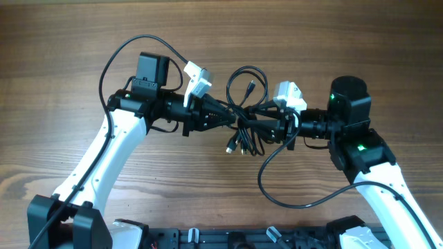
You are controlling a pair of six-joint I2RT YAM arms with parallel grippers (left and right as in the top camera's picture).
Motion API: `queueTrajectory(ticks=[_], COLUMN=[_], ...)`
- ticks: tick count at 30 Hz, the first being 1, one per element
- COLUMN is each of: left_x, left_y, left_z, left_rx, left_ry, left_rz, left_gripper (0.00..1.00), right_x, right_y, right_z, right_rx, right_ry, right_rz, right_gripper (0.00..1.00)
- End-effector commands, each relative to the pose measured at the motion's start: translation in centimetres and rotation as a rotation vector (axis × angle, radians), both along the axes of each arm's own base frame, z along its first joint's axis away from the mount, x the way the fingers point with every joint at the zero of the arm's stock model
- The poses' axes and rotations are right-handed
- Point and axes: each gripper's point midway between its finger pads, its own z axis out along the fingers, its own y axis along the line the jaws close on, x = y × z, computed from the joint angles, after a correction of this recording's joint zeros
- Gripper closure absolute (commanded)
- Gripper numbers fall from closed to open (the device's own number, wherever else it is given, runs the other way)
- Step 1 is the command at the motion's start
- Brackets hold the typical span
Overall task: Untangle cables
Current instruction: 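Grasp the hanging cables with the right gripper beside the left gripper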
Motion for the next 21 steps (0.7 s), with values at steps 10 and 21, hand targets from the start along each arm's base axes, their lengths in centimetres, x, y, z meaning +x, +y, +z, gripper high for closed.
queueTrajectory(ticks=[10,21], left_x=[-0.9,-0.3], left_y=[-0.3,-0.4], left_z=[1.1,0.1], left_rx=[-0.051,0.022], left_ry=[0.072,0.137], left_rz=[-0.053,-0.005], left_gripper=[0.96,0.96], right_x=[0.6,1.4], right_y=[2.2,2.5], right_z=[-1.0,0.9], right_rx=[-0.036,0.023], right_ry=[-0.017,-0.057], right_rz=[0.005,-0.014], right_gripper=[0.84,0.68])
